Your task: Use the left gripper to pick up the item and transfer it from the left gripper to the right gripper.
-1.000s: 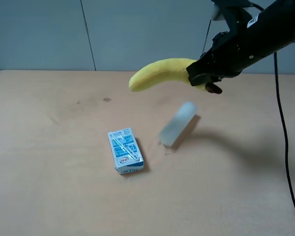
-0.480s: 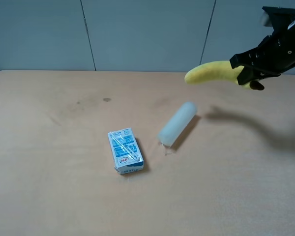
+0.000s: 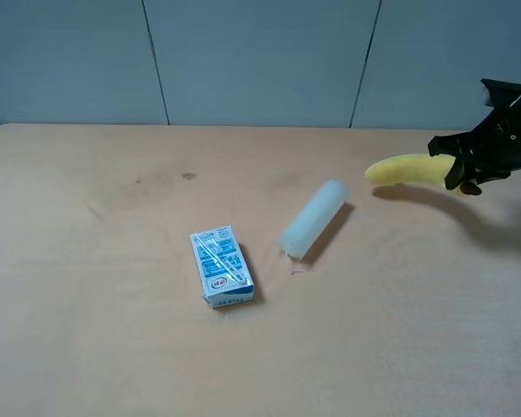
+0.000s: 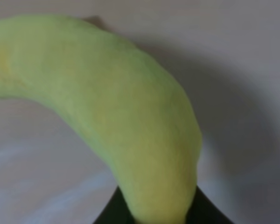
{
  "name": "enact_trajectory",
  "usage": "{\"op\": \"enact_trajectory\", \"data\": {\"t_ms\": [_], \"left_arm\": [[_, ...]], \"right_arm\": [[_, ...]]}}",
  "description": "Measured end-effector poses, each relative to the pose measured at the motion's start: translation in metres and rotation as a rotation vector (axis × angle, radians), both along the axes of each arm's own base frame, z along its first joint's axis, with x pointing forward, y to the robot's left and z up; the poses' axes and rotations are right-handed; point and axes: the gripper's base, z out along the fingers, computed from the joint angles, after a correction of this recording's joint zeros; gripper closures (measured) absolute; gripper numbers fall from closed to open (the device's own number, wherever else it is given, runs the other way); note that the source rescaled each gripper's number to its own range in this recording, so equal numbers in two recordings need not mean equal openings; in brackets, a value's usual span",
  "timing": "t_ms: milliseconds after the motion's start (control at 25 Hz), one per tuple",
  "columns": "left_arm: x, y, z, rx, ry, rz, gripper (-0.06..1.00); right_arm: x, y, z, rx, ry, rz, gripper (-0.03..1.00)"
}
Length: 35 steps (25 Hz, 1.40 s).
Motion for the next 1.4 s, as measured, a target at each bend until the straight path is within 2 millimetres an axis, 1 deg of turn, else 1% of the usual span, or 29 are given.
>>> {"op": "enact_trajectory", "data": {"t_ms": [120, 200, 400, 440, 480, 520, 560, 600, 640, 680, 760, 800, 920, 1000, 1120, 1240, 1400], "left_arm": [[0.000, 0.000, 0.000, 0.000, 0.000, 0.000, -0.03], [0.000, 0.000, 0.000, 0.000, 0.000, 0.000, -0.03], [0.000, 0.000, 0.000, 0.000, 0.000, 0.000, -0.03], [0.000, 0.000, 0.000, 0.000, 0.000, 0.000, -0.03], [0.000, 0.000, 0.000, 0.000, 0.000, 0.000, -0.03], [0.000, 0.000, 0.000, 0.000, 0.000, 0.000, -0.03], [0.000, 0.000, 0.000, 0.000, 0.000, 0.000, -0.03], [0.000, 0.000, 0.000, 0.000, 0.000, 0.000, -0.03], [0.000, 0.000, 0.000, 0.000, 0.000, 0.000, -0.03], [0.000, 0.000, 0.000, 0.000, 0.000, 0.000, -0.03], [0.000, 0.000, 0.000, 0.000, 0.000, 0.000, -0.03], [0.000, 0.000, 0.000, 0.000, 0.000, 0.000, -0.03], [0.000, 0.000, 0.000, 0.000, 0.000, 0.000, -0.03], [0.000, 0.000, 0.000, 0.000, 0.000, 0.000, -0.03], [0.000, 0.000, 0.000, 0.000, 0.000, 0.000, -0.03], [0.000, 0.000, 0.000, 0.000, 0.000, 0.000, -0.03], [0.000, 0.000, 0.000, 0.000, 0.000, 0.000, -0.03]], "right_arm": [[0.002, -0.017, -0.006, 0.003, 0.001, -0.062, 0.97], [0.002, -0.024, -0.010, 0.002, 0.013, -0.080, 0.97], [0.003, -0.026, -0.020, 0.004, 0.042, -0.087, 0.97], [0.003, -0.026, -0.022, 0.005, 0.049, -0.087, 0.95], [0.003, -0.026, -0.023, 0.006, 0.054, -0.086, 0.87], [0.003, -0.026, -0.024, 0.007, 0.062, -0.086, 0.72], [0.003, -0.026, -0.026, 0.007, 0.068, -0.086, 0.51], [0.003, -0.026, -0.027, 0.007, 0.072, -0.084, 0.32], [0.003, -0.026, -0.028, 0.007, 0.076, -0.082, 0.18], [0.003, -0.026, -0.028, 0.007, 0.081, -0.081, 0.09], [0.002, -0.026, -0.027, 0.014, 0.084, -0.084, 0.02], [0.001, -0.025, -0.025, 0.016, 0.085, -0.084, 0.00], [-0.002, -0.024, -0.010, 0.019, 0.060, -0.082, -0.02], [-0.004, -0.024, 0.010, 0.019, 0.025, -0.077, -0.02], [-0.014, -0.021, 0.043, 0.024, -0.006, -0.062, -0.02], [-0.031, -0.018, 0.074, 0.028, -0.024, -0.046, -0.02], [-0.062, -0.013, 0.112, 0.031, -0.054, -0.025, -0.02]]}}
